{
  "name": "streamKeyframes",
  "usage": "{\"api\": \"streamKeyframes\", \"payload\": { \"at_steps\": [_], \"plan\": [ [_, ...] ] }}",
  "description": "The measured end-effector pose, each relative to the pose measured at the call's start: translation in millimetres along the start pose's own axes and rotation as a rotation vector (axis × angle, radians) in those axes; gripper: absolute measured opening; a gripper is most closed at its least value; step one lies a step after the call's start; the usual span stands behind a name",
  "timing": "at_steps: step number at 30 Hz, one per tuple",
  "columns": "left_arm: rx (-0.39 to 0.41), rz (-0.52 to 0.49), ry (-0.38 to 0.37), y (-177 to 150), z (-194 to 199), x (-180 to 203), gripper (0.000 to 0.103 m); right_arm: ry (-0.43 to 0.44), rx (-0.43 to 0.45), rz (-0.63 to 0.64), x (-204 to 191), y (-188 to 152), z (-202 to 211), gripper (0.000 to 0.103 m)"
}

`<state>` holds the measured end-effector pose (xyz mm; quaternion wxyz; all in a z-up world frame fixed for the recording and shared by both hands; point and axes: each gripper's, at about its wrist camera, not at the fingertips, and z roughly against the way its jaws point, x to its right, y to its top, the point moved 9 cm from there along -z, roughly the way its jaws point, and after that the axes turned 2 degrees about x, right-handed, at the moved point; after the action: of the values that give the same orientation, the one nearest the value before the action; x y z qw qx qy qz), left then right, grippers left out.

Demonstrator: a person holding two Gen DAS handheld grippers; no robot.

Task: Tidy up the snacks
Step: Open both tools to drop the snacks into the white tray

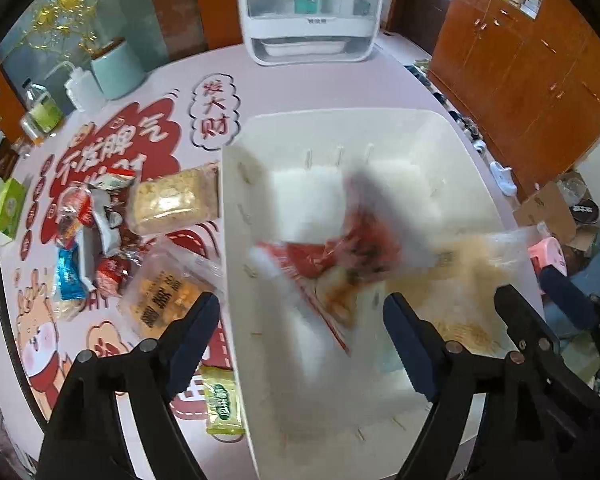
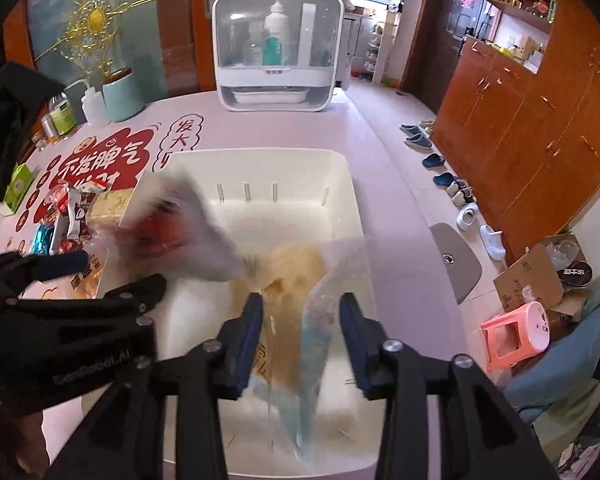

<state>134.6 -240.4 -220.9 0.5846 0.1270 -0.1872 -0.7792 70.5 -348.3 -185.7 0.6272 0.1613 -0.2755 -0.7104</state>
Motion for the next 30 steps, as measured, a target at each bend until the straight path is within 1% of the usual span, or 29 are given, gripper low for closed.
{"api": "streamKeyframes", "payload": {
  "at_steps": [4, 8, 15, 20, 30],
  "plan": [
    [-0.011, 0.01, -0.005, -2, 0, -5, 0.084, 0.003, 0.018, 0.019, -3, 1, 4, 0.051],
    [0.003, 0.023, -0.013, -4, 7, -8, 0.084, 0.012, 0.014, 0.017, -4, 1, 6, 0.051],
    [0.082, 0.008, 0.023, -3, 29, -14, 0.084, 0.026, 0.021, 0.008, -6, 0, 15, 0.051],
    [0.123, 0.013, 0.007, -5, 49, -18, 0.084, 0.034, 0.037, -0.01, -8, -1, 26, 0.051],
    [0.195, -0.019, 0.009, -11, 86, -27, 0.084, 0.03, 0.074, -0.022, -20, 1, 47, 0.051]
  ]
}}
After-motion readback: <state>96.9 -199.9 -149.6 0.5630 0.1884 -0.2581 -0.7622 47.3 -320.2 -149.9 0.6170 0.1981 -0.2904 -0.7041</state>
